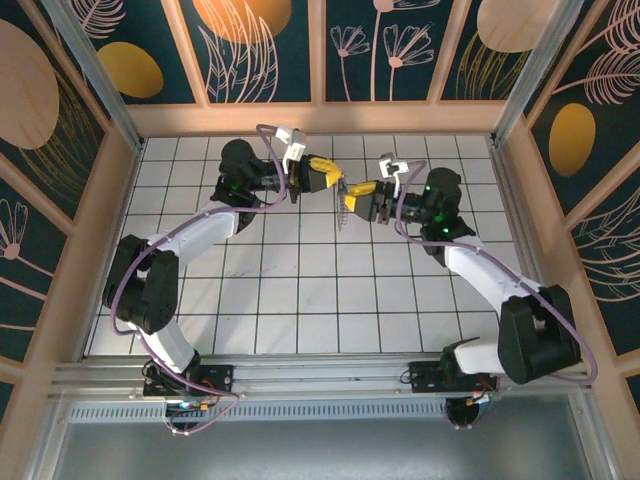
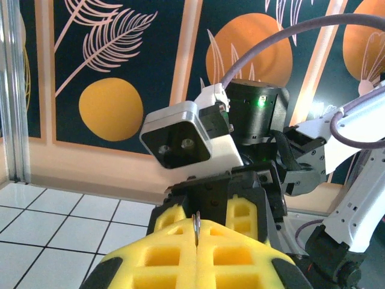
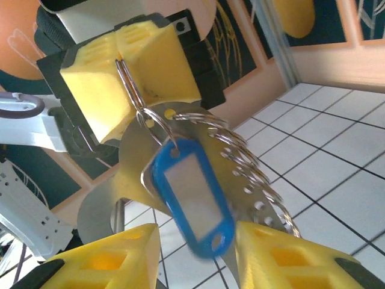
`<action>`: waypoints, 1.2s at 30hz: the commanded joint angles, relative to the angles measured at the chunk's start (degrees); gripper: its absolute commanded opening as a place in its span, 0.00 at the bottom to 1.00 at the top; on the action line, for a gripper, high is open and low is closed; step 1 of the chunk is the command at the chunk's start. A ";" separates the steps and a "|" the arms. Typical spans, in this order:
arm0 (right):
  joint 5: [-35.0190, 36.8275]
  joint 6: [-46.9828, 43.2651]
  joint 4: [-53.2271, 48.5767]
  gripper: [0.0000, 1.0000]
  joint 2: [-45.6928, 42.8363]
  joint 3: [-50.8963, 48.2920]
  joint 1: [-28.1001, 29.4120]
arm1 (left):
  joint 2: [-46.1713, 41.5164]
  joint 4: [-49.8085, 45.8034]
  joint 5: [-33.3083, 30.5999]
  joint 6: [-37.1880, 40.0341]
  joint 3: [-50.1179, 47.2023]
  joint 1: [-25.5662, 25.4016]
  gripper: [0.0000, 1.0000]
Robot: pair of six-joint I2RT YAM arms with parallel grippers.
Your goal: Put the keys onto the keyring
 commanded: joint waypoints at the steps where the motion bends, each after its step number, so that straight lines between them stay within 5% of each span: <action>1: 2.00 -0.24 1.23 0.39 -4.37 -1.62 -2.22 | -1.26 6.15 -0.64 -2.76 -1.00 0.04 0.00; 11: 12.64 13.93 16.50 0.48 -6.24 -1.38 -2.19 | 1.88 20.74 -2.77 -14.04 -4.53 0.03 0.00; 20: 8.18 18.12 25.28 0.53 -0.77 2.22 0.89 | 5.23 35.09 -2.92 -26.57 -5.16 -0.04 0.00; 36: 7.58 23.51 36.00 0.54 4.70 1.15 3.56 | 6.87 39.52 -5.14 -31.51 -5.03 -0.75 0.00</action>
